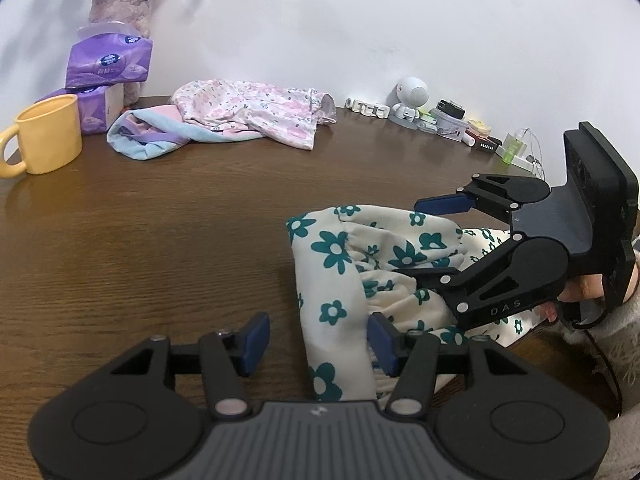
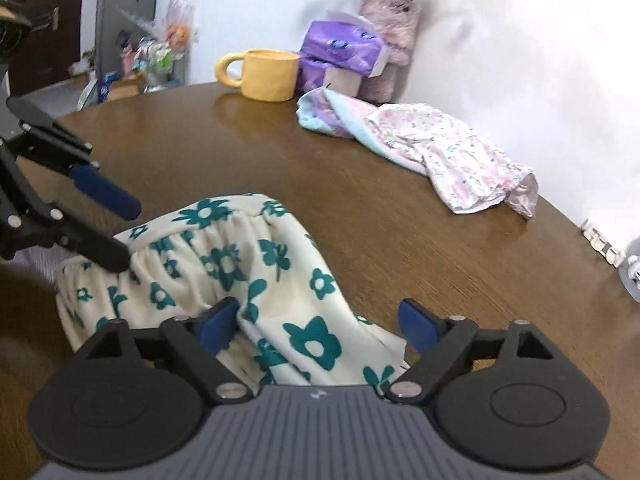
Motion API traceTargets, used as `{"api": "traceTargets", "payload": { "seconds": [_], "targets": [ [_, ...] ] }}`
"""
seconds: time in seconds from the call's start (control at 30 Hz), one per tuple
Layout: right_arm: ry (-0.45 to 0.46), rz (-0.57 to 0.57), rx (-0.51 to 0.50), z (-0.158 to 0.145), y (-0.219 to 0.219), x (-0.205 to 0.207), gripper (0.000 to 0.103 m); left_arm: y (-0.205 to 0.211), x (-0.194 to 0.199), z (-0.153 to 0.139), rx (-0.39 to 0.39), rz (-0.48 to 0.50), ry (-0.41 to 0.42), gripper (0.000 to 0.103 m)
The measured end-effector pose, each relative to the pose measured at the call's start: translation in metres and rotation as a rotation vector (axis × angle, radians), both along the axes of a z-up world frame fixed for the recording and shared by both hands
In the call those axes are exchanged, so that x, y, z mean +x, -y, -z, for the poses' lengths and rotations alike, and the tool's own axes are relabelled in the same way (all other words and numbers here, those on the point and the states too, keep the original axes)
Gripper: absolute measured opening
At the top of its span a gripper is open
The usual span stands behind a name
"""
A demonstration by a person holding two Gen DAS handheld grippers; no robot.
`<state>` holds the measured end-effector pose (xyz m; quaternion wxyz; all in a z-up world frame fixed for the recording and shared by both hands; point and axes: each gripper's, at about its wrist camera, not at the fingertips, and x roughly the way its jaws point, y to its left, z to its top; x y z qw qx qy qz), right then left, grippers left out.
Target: Fold clothes
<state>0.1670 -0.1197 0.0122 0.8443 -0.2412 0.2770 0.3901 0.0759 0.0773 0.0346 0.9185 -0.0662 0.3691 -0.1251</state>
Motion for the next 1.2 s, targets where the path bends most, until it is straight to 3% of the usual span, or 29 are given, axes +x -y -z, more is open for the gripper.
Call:
{"api": "traceTargets", "payload": {
  "seconds": [0.2,0.27,0.4,0.57,1.03,1.2],
  "targets": [
    [-0.031,0.022,0.147,-0.008,0.013,-0.003,0.088,0.001,-0.001,0.0,0.004,0.002,0.001,0.054],
    [-0.044,-0.008,0.121,-0.006,0.011,-0.006,0.077,0.001,-0.001,-0.001,0.002,0.005,0.003,0.054],
    [-0.063,-0.026,0.093,-0.006,0.01,-0.009,0.044,0.001,-0.001,-0.001,-0.003,0.003,0.007,0.054],
    [-0.09,-0.001,0.097,-0.004,0.013,-0.011,0.023,-0.002,-0.001,0.001,-0.026,0.011,0.015,0.054],
    [-0.077,0.076,0.121,-0.008,0.015,-0.024,0.023,0.0,-0.007,0.001,-0.022,0.03,0.046,0.054],
    [-0.086,0.074,0.087,-0.001,0.012,-0.024,0.018,0.001,-0.008,0.001,-0.014,0.032,0.049,0.054]
  ]
}}
